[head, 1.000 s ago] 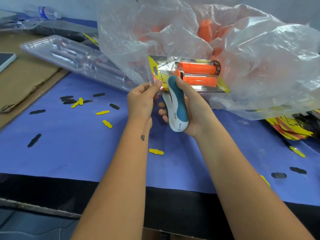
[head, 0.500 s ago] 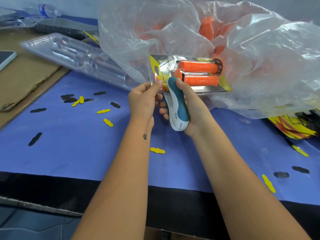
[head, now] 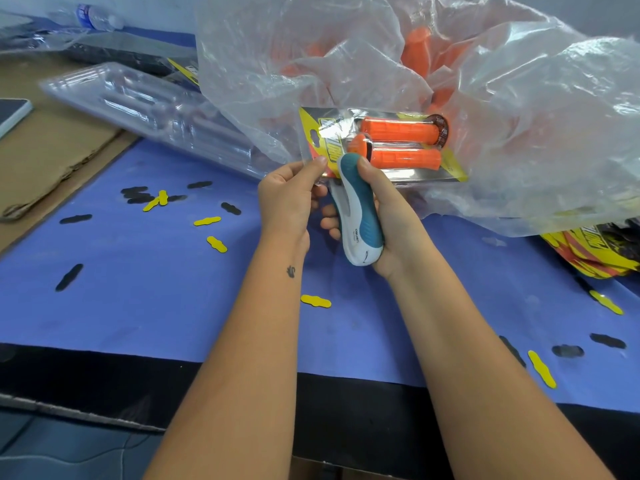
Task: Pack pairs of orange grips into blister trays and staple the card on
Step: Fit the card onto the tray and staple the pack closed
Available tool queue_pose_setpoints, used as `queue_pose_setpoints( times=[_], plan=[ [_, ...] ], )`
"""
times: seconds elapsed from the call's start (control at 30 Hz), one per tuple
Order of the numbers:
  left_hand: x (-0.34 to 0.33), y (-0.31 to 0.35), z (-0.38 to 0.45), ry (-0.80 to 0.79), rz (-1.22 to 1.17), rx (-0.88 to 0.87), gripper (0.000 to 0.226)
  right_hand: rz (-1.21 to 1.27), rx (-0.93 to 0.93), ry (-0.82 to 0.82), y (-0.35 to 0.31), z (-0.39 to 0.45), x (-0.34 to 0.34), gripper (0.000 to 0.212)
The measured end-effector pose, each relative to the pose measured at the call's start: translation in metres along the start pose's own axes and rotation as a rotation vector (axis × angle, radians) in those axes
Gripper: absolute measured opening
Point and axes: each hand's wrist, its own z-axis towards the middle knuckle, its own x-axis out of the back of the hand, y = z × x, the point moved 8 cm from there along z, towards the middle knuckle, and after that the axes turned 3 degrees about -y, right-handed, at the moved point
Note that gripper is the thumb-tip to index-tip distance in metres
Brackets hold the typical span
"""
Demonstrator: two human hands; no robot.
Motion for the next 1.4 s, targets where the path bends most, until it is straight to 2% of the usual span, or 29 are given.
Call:
queue_pose_setpoints(
  times=[0.2, 0.33, 0.5, 0.67, 0.87, 1.4],
  plan=[
    [-0.001, -0.001, -0.002, 0.013, 0.009, 0.021, 0.015, -0.022, 0.044, 0.058, 0.001, 0.002, 0.002, 0.051],
    [-0.010, -0.006, -0.007, -0.029, -0.039, 0.092, 0.029, -0.022, 0.104, 0.094, 0.000, 0.003, 0.005, 0.048],
    [-0.019, -0.010, -0.012, -0.074, 0.030, 0.140, 0.046, -0.042, 0.113, 0.121, 0.001, 0.003, 0.008, 0.049],
    [-0.027, -0.014, -0.016, -0.109, 0.058, 0.182, 0.045, 0.023, 0.105, 0.164, 0.005, 0.003, 0.011, 0.034],
    [-0.026, -0.014, -0.013, -0.102, 0.045, 0.164, 0.045, -0.038, 0.065, 0.189, 0.005, 0.002, 0.013, 0.042],
    [-0.023, -0.017, -0.013, -0.078, 0.041, 0.153, 0.049, -0.067, 0.042, 0.216, 0.004, 0.001, 0.015, 0.040]
  ],
)
